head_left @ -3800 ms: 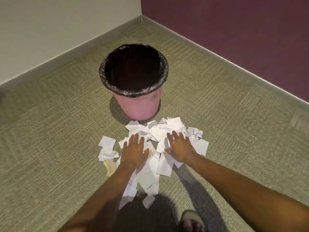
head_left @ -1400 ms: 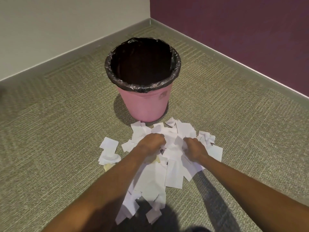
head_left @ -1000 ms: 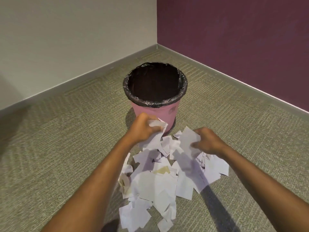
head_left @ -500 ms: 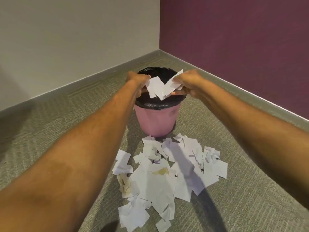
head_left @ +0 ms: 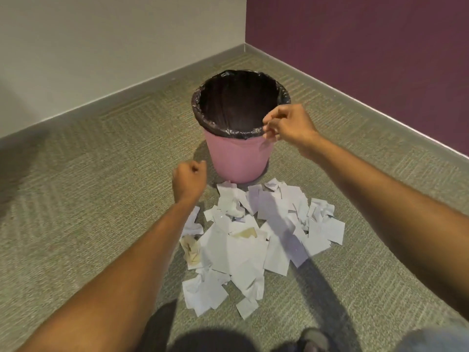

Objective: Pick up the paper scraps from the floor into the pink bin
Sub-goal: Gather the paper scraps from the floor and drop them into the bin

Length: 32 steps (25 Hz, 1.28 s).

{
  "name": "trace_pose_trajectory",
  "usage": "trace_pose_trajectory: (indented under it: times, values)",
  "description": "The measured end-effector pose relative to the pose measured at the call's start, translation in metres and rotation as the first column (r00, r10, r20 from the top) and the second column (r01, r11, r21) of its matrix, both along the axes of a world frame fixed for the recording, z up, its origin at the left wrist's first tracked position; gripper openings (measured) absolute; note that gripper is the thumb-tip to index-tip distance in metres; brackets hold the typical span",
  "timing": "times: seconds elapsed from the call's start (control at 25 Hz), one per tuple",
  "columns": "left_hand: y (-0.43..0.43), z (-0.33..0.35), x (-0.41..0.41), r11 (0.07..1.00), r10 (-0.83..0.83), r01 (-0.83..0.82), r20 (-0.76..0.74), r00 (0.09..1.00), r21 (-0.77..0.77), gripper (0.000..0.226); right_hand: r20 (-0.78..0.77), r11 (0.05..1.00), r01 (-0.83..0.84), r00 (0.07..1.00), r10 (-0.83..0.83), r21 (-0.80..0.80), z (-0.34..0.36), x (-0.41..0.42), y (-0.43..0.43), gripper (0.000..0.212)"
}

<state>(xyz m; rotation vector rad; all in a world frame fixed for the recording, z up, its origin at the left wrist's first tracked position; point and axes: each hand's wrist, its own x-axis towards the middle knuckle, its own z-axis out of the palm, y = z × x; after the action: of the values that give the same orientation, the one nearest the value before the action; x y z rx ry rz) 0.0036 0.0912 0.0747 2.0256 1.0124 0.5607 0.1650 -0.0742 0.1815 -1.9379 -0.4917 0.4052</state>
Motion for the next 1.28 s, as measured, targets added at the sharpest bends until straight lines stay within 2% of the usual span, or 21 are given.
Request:
trace_pose_trajectory:
  times: [0.08,0.12,0.16,0.2,0.24,0.28,0.36,0.44,0.56,0.68,0.8,0.96,1.12,1.28]
  values:
    - [-0.012,-0.049,-0.035,0.980,-0.192,0.200,-0.221,0.956,0.013,0.031,0.040,0.964,-0.218,0.973,0.227,-0.155,-0.034,-0.017,-0.015,0.008]
    - [-0.018,-0.069,-0.047,0.959,-0.270,0.284,-0.354,0.895,-0.015,0.020,0.074,0.893,-0.309,0.934,0.351,-0.327,-0.058,-0.023,-0.021,0.008]
    - [-0.026,-0.085,-0.058,0.934,-0.330,0.355,-0.480,0.813,-0.041,0.023,0.066,0.767,-0.368,0.882,0.468,-0.525,-0.085,-0.030,-0.026,0.018]
    - [-0.033,-0.099,-0.065,0.901,-0.386,0.427,-0.593,0.707,-0.076,0.043,-0.004,0.600,-0.401,0.833,0.553,-0.692,-0.111,-0.037,-0.032,0.034]
    - [-0.043,-0.109,-0.073,0.873,-0.429,0.471,-0.666,0.611,-0.130,0.064,-0.102,0.432,-0.422,0.799,0.593,-0.797,-0.136,-0.045,-0.039,0.051]
    - [-0.052,-0.115,-0.078,0.853,-0.449,0.498,-0.709,0.544,-0.158,0.082,-0.185,0.304,-0.434,0.780,0.598,-0.848,-0.158,-0.052,-0.047,0.067]
    - [-0.066,-0.123,-0.082,0.817,-0.457,0.556,-0.762,0.459,-0.155,0.103,-0.268,0.161,-0.441,0.755,0.599,-0.883,-0.190,-0.062,-0.062,0.092]
    - [-0.068,-0.129,-0.080,0.774,-0.447,0.620,-0.806,0.387,-0.131,0.113,-0.221,0.112,-0.377,0.731,0.645,-0.919,-0.214,-0.066,-0.075,0.107]
    - [-0.071,-0.138,-0.078,0.696,-0.432,0.712,-0.846,0.312,-0.093,0.118,-0.101,0.095,-0.250,0.670,0.736,-0.964,-0.233,-0.070,-0.082,0.116]
    - [-0.080,-0.144,-0.076,0.652,-0.397,0.757,-0.874,0.279,-0.054,0.116,-0.050,0.117,-0.225,0.623,0.781,-0.967,-0.241,-0.071,-0.084,0.117]
    - [-0.084,-0.141,-0.070,0.662,-0.384,0.750,-0.860,0.336,-0.002,0.097,-0.032,0.137,-0.231,0.607,0.794,-0.963,-0.238,-0.071,-0.088,0.109]
    - [-0.077,-0.134,-0.057,0.648,-0.382,0.758,-0.828,0.411,0.078,0.060,0.028,0.256,-0.250,0.662,0.749,-0.934,-0.231,-0.069,-0.090,0.081]
    - [-0.064,-0.127,-0.046,0.732,-0.500,0.681,-0.692,0.520,-0.017,0.037,0.087,0.404,-0.260,0.741,0.665,-0.877,-0.217,-0.056,-0.089,0.045]
    - [-0.059,-0.100,-0.038,0.743,-0.531,0.669,-0.632,0.565,-0.026,0.019,0.074,0.470,-0.264,0.807,0.587,-0.842,-0.202,-0.046,-0.093,0.034]
